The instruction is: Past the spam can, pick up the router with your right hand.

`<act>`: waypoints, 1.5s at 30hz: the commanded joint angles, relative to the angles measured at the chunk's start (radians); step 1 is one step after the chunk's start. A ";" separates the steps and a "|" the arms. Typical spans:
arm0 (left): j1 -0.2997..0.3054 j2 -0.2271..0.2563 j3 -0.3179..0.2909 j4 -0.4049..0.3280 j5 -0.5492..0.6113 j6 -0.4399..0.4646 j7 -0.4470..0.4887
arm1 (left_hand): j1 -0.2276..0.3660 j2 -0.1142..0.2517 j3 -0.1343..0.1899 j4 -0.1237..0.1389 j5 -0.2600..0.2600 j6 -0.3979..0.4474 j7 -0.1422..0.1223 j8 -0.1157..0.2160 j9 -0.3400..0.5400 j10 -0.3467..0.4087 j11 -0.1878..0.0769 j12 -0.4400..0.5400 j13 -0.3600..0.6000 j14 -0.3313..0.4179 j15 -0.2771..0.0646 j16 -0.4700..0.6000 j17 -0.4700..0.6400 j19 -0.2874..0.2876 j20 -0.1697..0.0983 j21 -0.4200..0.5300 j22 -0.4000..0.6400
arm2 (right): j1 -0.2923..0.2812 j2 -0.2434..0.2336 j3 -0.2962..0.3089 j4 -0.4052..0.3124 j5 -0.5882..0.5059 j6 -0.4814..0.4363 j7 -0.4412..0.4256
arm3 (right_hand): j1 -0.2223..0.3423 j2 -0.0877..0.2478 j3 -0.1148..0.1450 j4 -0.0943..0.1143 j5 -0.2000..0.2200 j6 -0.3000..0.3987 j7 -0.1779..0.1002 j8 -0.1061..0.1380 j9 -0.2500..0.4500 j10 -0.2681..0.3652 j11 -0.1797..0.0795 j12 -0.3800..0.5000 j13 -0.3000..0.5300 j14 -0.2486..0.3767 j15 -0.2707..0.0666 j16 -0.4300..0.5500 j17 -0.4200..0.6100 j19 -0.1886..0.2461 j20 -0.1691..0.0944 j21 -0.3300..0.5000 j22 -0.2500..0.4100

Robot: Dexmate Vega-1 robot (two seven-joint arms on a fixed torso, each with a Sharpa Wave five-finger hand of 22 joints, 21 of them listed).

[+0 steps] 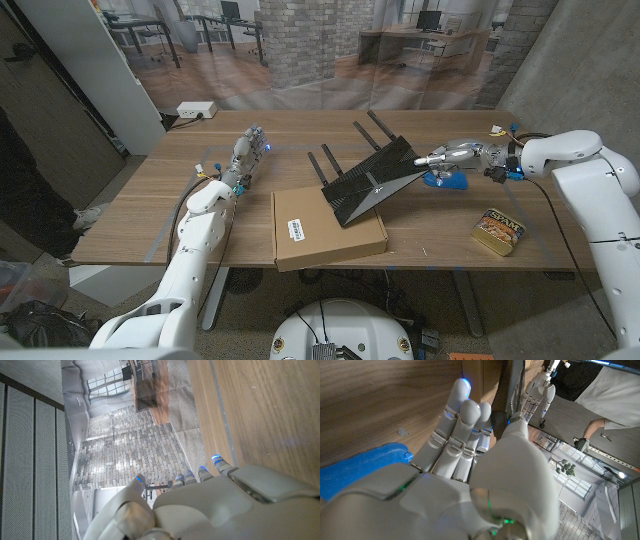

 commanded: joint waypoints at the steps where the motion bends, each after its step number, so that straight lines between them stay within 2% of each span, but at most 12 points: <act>1: 0.011 0.010 0.003 -0.022 -0.008 0.010 0.005 | 0.006 0.021 -0.002 -0.002 0.005 -0.049 0.007 0.004 0.003 -0.070 0.006 0.003 0.003 -0.142 0.009 0.003 0.003 -0.017 0.008 -0.003 0.002 | -0.009 0.011 0.017 -0.040 -0.019 0.025 -0.025 | 0.122 0.104 -0.002 0.007 -0.002 0.078 0.062 -0.001 0.002 0.038 -0.027 -0.003 0.005 -0.007 -0.004 0.005 0.003 -0.003 -0.006 0.009 -0.001; 27: 0.010 0.019 0.004 -0.019 -0.016 0.009 0.004 | 0.004 0.019 -0.007 0.000 0.005 -0.048 0.009 0.004 0.003 -0.070 0.006 0.003 0.003 -0.142 0.011 0.003 0.003 -0.017 0.008 -0.007 0.002 | -0.018 0.027 0.027 -0.127 -0.089 0.075 -0.072 | 0.133 0.101 -0.002 0.025 -0.015 0.079 0.059 -0.007 0.002 0.042 -0.027 -0.013 0.005 -0.013 -0.004 0.006 0.003 -0.020 -0.008 0.034 -0.017; 45: -0.003 0.020 0.001 0.003 -0.016 0.005 -0.006 | 0.003 0.018 -0.010 0.000 0.005 -0.048 0.007 0.003 0.003 -0.071 0.006 0.003 0.003 -0.143 0.009 0.003 0.003 -0.016 0.007 -0.009 0.002 | -0.029 0.062 0.045 -0.183 -0.122 0.122 -0.096 | 0.140 0.099 -0.003 0.035 -0.021 0.078 0.057 -0.008 0.005 0.038 -0.028 -0.017 0.010 -0.018 -0.004 0.006 0.002 -0.030 -0.008 0.051 -0.026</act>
